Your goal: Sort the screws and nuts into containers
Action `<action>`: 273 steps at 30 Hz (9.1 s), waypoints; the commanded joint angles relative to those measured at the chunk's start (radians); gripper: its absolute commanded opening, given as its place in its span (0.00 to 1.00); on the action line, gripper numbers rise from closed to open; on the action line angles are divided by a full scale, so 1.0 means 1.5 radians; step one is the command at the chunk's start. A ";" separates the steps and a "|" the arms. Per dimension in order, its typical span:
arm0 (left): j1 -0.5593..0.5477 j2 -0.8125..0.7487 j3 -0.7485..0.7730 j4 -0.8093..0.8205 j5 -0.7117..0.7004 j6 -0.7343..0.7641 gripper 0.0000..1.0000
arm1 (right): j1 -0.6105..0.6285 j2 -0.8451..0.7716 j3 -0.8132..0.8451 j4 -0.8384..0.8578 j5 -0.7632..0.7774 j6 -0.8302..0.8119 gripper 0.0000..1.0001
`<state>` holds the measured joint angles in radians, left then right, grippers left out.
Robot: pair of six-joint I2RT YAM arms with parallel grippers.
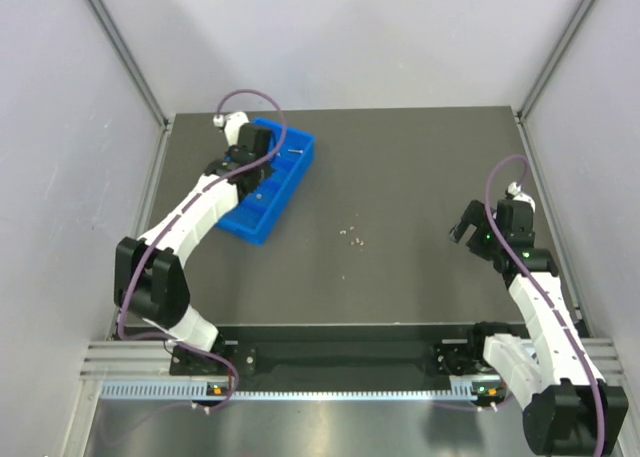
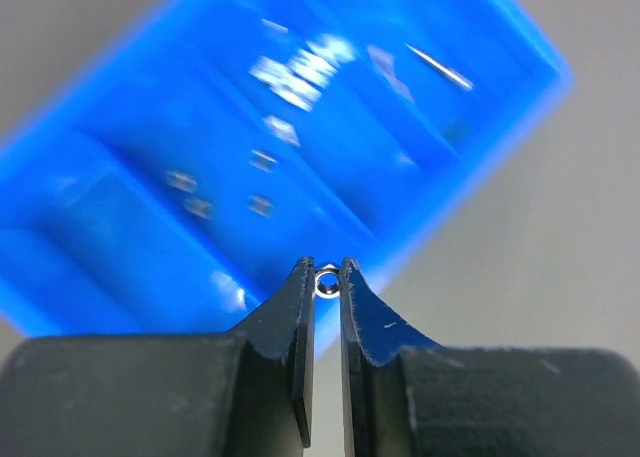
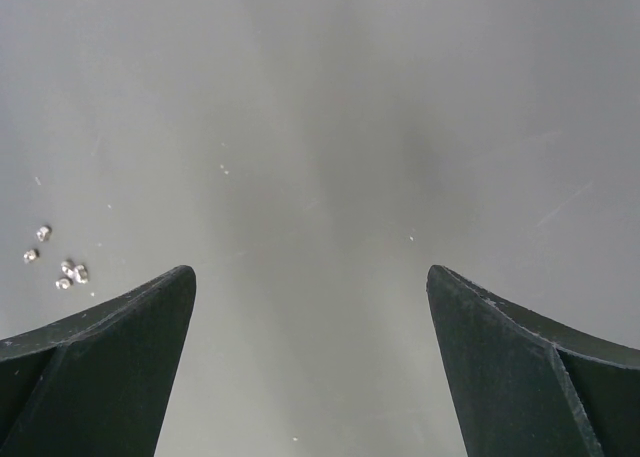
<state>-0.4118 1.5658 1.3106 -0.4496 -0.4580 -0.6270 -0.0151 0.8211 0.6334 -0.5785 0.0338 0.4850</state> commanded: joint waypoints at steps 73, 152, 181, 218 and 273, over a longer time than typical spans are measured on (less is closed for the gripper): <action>-0.256 0.352 0.113 0.046 0.176 0.228 0.38 | 0.001 -0.063 0.032 -0.049 0.078 0.018 1.00; -0.216 -0.055 -0.078 -0.004 0.051 -0.003 0.57 | 0.000 0.008 0.048 -0.016 0.076 0.005 1.00; -0.271 0.277 0.049 -0.003 0.037 0.026 0.40 | 0.001 -0.022 0.038 -0.029 0.078 -0.003 1.00; 0.007 -0.123 -0.120 -0.006 -0.001 -0.021 0.07 | 0.001 -0.003 0.024 -0.004 0.069 0.011 1.00; -0.295 0.197 0.012 0.081 0.161 0.240 0.51 | 0.001 -0.033 0.010 -0.023 0.076 0.012 1.00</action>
<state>-0.8574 1.9007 1.3304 -0.3962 -0.2134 -0.3969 -0.0154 0.7864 0.6540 -0.6357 0.1341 0.4953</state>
